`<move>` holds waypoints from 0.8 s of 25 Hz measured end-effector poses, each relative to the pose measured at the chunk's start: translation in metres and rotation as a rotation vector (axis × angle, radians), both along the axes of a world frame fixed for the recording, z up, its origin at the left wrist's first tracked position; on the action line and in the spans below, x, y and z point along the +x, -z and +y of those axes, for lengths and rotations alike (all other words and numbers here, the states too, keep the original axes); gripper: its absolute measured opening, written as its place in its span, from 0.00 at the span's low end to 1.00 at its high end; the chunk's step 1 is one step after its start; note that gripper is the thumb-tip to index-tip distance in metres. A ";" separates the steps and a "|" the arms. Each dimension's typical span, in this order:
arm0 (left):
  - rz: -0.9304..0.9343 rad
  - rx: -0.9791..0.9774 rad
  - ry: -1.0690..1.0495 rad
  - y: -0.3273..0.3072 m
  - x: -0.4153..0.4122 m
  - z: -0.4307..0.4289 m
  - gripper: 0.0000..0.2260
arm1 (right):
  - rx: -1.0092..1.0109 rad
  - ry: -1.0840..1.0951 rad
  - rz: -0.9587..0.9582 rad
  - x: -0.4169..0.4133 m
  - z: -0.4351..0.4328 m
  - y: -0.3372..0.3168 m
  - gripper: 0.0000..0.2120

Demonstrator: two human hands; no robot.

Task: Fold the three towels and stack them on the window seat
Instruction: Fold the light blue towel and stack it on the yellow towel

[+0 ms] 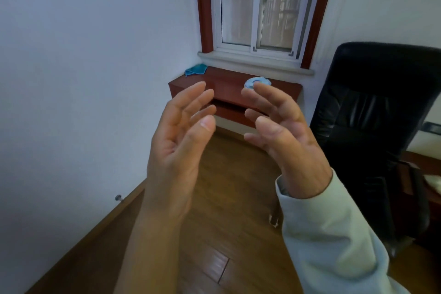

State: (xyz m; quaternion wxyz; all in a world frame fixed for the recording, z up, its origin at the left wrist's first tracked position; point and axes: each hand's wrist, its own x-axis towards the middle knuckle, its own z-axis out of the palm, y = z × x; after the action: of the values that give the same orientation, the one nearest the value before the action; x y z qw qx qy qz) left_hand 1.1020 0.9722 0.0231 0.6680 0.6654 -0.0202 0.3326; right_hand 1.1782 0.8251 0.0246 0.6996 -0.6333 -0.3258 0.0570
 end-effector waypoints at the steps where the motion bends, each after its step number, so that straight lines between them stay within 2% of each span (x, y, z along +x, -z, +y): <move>1: 0.003 -0.007 0.009 -0.002 0.028 0.009 0.18 | -0.004 -0.002 0.007 0.028 0.009 -0.001 0.29; 6: 0.004 -0.049 0.024 0.012 0.172 0.069 0.18 | -0.052 0.048 0.013 0.163 0.061 0.013 0.29; 12: 0.036 -0.052 0.202 0.037 0.377 0.150 0.19 | -0.082 0.185 0.039 0.345 0.133 0.034 0.29; 20: 0.114 0.036 0.288 0.054 0.610 0.208 0.18 | -0.089 0.355 0.105 0.556 0.183 0.052 0.28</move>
State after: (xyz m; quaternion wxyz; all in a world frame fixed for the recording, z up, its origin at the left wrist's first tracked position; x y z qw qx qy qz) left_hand 1.7123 1.1797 -0.0306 0.6967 0.6855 -0.0835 0.1945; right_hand 1.7337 1.0080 -0.0271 0.6862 -0.7072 -0.1690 -0.0202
